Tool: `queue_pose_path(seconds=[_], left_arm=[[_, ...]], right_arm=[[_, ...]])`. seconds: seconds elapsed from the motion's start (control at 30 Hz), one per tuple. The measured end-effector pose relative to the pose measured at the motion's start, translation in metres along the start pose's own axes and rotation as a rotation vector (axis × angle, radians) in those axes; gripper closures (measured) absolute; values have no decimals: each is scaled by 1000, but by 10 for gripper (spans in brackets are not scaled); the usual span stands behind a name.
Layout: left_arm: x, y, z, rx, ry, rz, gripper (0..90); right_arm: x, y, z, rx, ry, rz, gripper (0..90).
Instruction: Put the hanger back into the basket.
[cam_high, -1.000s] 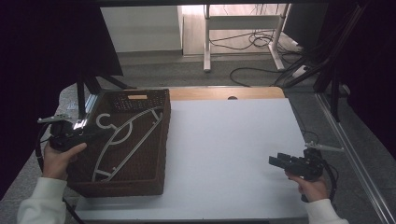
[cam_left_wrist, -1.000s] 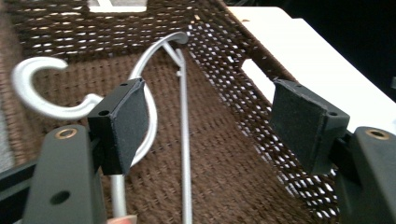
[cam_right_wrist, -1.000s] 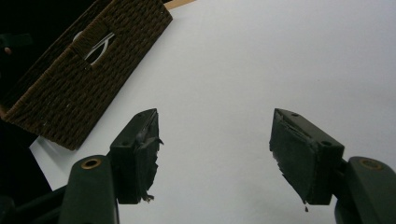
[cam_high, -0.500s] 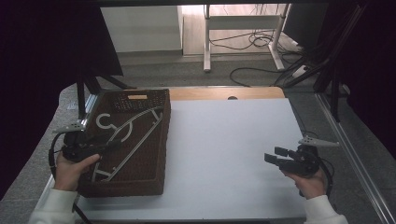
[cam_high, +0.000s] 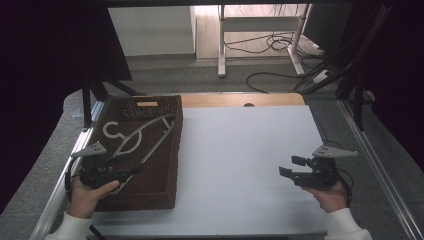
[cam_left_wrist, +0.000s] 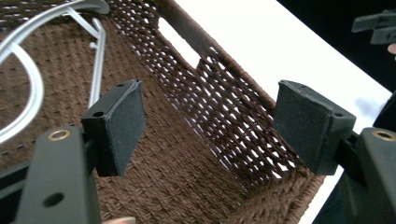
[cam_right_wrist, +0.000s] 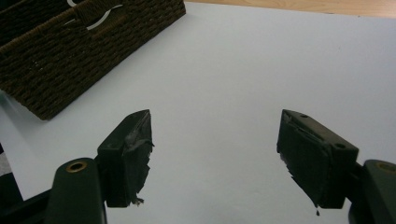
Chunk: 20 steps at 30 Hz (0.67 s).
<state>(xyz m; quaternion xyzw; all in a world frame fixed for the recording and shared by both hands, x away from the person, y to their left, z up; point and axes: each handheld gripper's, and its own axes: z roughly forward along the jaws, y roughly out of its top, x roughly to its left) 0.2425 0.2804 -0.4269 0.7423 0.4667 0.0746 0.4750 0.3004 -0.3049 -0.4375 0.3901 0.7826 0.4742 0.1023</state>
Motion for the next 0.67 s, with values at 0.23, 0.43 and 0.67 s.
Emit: queue_pose_path(seconds=[0.23, 0.43, 0.67], left_arm=[[-4, -1, 11, 24, -3, 8, 246], [-5, -1, 13, 23, -6, 11, 246], [-4, -2, 13, 24, -3, 5, 248]], right_arm=[[0, 0, -3, -2, 3, -1, 273], [-1, 0, -4, -2, 4, 1, 272], [-1, 1, -4, -5, 11, -5, 267]])
